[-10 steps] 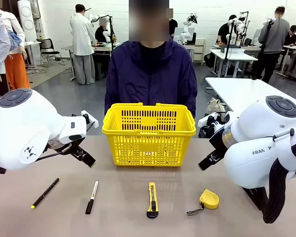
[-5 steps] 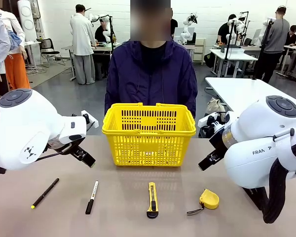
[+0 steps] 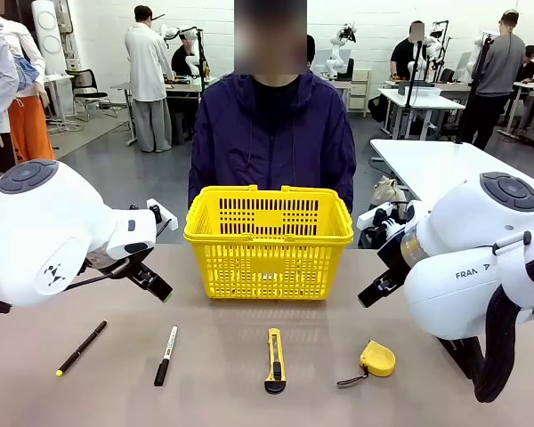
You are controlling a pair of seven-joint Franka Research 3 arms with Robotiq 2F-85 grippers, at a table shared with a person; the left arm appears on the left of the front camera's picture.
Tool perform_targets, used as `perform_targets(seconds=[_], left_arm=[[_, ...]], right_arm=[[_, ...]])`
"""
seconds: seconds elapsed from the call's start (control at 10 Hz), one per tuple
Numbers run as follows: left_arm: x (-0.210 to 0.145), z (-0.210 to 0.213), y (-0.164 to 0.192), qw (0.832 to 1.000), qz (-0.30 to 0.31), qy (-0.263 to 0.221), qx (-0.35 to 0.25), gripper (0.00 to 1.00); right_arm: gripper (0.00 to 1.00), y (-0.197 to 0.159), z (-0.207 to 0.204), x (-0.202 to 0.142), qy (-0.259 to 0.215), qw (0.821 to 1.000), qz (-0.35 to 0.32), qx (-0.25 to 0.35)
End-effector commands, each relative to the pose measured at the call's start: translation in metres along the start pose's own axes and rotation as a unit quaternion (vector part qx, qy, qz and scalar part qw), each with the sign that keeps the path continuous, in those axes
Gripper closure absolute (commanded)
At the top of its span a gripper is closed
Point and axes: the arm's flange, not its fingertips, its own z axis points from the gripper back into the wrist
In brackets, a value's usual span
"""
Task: Place the items the person wants into the basket.
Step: Pick up the item the person points to and place it in the Market Basket.
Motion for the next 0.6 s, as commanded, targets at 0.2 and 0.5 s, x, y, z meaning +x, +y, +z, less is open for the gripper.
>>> perform_targets(seconds=[0.2, 0.5], left_arm=[[-0.01, 0.083, -0.006, 0.999, -0.011, -0.012, 0.048, 0.0], [-0.025, 0.178, 0.014, 0.997, -0.006, -0.035, 0.061, 0.0]], right_arm=[[0.0, 0.035, 0.078, -0.01, -0.014, 0.998, 0.026, -0.047], [0.0, 0.059, 0.187, -0.013, 0.014, 0.993, 0.024, -0.112]])
